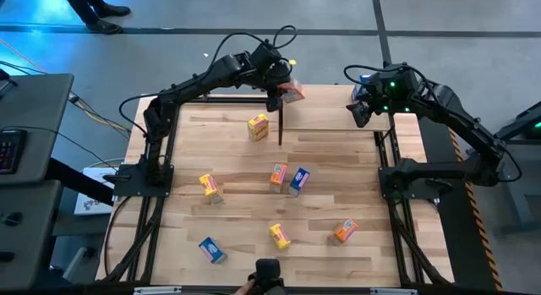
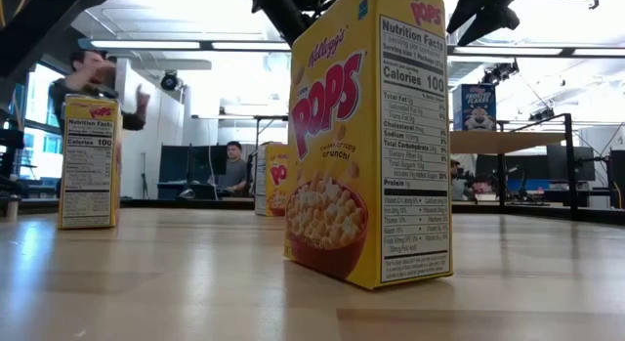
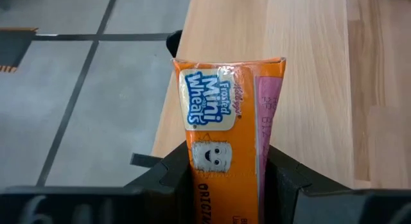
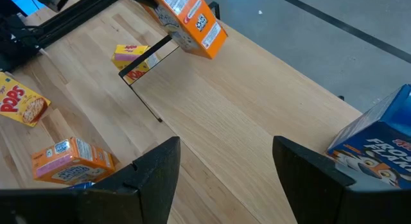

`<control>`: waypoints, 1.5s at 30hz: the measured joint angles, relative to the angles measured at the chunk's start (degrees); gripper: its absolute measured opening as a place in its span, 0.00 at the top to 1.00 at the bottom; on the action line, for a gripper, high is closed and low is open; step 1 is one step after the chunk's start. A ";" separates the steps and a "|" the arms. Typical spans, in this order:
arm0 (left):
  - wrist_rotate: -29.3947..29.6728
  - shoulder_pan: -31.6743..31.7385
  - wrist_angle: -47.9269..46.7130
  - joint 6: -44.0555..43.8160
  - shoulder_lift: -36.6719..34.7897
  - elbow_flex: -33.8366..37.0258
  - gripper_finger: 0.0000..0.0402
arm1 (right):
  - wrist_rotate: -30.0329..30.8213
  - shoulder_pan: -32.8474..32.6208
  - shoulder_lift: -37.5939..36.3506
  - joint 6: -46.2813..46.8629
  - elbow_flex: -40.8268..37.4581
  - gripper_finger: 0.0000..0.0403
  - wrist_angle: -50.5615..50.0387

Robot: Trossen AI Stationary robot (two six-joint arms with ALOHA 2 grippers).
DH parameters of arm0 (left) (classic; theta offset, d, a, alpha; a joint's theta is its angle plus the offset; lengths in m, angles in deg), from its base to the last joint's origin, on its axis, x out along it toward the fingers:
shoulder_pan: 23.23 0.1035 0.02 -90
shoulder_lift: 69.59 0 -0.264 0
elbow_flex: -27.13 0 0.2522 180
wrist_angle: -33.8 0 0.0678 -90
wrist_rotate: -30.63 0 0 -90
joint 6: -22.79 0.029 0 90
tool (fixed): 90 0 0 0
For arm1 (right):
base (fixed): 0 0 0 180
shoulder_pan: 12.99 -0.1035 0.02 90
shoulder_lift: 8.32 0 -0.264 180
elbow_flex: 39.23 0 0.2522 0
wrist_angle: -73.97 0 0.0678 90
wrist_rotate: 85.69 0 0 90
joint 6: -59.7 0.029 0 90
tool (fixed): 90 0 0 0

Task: Stack cereal on shelf
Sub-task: Put the top orange cereal box on the shelf

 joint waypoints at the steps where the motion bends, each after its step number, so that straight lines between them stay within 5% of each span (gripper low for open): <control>1: 0.00 0.00 0.08 -0.25 0.17 0.00 0.70 | 0.00 0.02 0.00 0.00 0.00 0.40 -0.01; 45: -2.45 0.85 2.73 -1.49 1.53 0.00 0.58 | 0.00 0.00 0.00 -0.02 0.00 0.40 0.01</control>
